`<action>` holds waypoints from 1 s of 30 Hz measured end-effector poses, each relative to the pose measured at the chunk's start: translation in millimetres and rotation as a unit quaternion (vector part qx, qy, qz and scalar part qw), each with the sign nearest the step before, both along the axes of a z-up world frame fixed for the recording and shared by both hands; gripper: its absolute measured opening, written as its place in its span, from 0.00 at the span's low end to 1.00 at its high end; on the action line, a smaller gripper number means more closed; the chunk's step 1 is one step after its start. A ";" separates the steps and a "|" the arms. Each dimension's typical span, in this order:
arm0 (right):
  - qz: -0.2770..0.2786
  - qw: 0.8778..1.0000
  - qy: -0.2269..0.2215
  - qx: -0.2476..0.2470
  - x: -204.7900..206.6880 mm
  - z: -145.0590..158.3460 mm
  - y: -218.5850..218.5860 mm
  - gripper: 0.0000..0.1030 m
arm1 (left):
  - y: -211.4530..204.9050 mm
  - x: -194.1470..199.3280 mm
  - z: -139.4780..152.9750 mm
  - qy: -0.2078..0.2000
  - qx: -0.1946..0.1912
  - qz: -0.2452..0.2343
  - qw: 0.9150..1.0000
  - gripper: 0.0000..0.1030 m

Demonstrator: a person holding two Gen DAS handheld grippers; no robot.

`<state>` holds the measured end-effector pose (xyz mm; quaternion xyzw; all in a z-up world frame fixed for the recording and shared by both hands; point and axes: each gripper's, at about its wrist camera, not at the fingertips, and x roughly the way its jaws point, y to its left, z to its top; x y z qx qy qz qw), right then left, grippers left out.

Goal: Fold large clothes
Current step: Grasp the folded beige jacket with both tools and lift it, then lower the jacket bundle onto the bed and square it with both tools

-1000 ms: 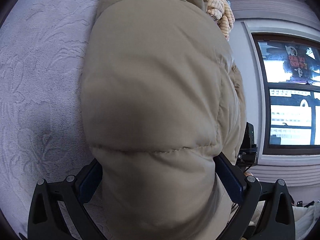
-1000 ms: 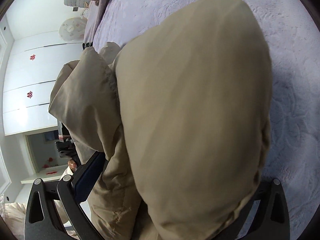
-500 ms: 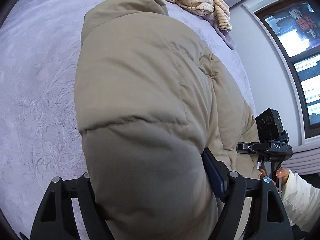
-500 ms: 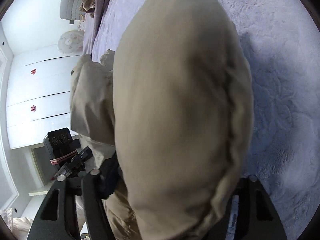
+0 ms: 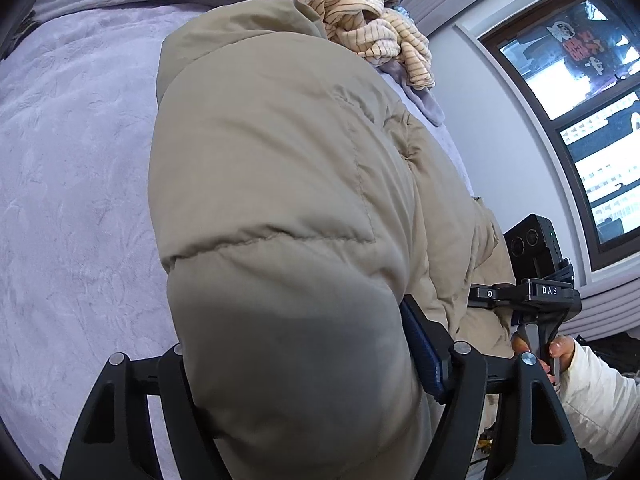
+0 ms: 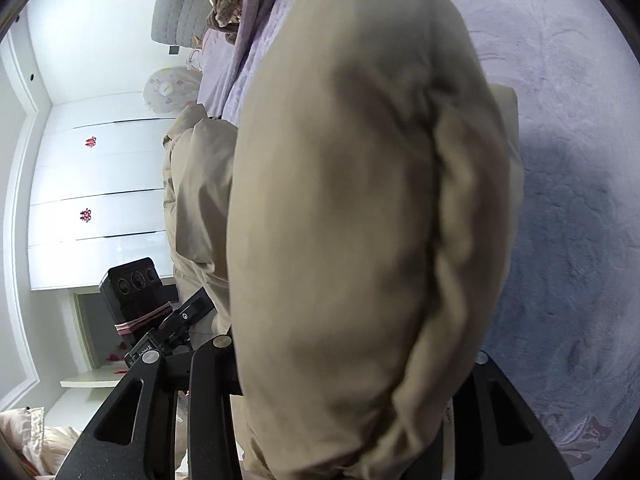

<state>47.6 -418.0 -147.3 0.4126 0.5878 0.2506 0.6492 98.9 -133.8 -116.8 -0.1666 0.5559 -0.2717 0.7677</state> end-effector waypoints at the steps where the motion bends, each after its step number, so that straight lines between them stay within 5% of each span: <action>1: -0.001 1.000 -0.003 -0.001 0.6 2.9 7.2 0.43 | 10.8 8.6 2.9 -0.002 -0.002 -0.001 1.000 0.74; 10: 0.016 0.999 -0.029 0.013 80.8 3.2 106.3 0.43 | 126.9 84.0 20.8 -0.034 0.031 0.036 0.998 0.74; 17: 0.029 0.999 -0.023 0.006 143.7 -29.2 167.2 0.43 | 193.1 139.9 -12.7 -0.039 0.070 0.085 0.993 0.74; 24: 0.017 0.998 0.010 -0.051 142.2 -52.1 170.2 0.49 | 204.7 142.4 -60.8 -0.022 0.079 0.099 0.992 0.82; 28: 0.015 0.990 0.014 -0.136 124.5 -29.9 156.6 0.74 | 209.7 133.1 -61.3 -0.023 0.087 0.102 0.991 0.82; 30: 0.005 0.982 -0.006 -0.188 119.4 -9.0 148.8 0.74 | 209.2 132.3 -59.6 -0.019 0.087 0.104 0.991 0.82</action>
